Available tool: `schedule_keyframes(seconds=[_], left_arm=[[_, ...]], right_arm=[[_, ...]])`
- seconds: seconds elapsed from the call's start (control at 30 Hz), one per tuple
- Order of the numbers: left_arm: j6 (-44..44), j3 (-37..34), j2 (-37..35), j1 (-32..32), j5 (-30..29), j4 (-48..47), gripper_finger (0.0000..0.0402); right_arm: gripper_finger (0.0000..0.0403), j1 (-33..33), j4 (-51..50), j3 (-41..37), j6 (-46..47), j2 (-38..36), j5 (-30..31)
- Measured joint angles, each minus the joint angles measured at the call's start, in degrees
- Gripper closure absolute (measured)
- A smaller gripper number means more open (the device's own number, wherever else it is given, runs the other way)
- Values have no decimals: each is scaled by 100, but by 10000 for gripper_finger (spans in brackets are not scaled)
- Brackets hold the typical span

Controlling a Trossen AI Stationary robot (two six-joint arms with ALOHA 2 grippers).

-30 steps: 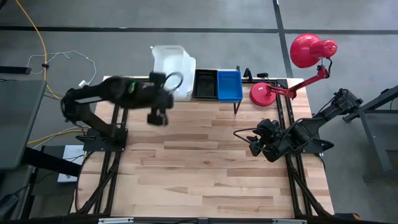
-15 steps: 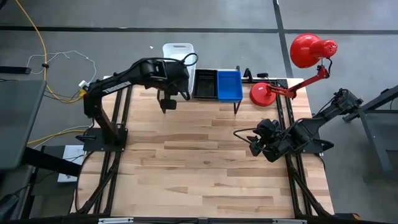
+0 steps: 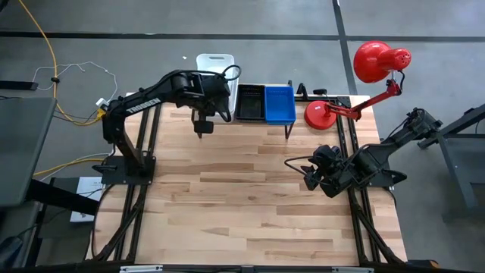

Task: Stack baskets on shelf by color
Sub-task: Stack the white bin on top of the other bins on the shelf

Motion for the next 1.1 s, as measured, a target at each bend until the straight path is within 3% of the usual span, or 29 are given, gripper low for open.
schedule_keyframes(seconds=[0.37,0.83,1.1], left_arm=[[153,0,5,0,-42,255,395],[59,0,0,-2,-129,248,270],[48,0,-6,-4,-421,235,248]], right_arm=[[211,0,2,0,0,-2,-2],[211,0,3,0,0,0,-2],[211,0,4,0,0,0,-2]])
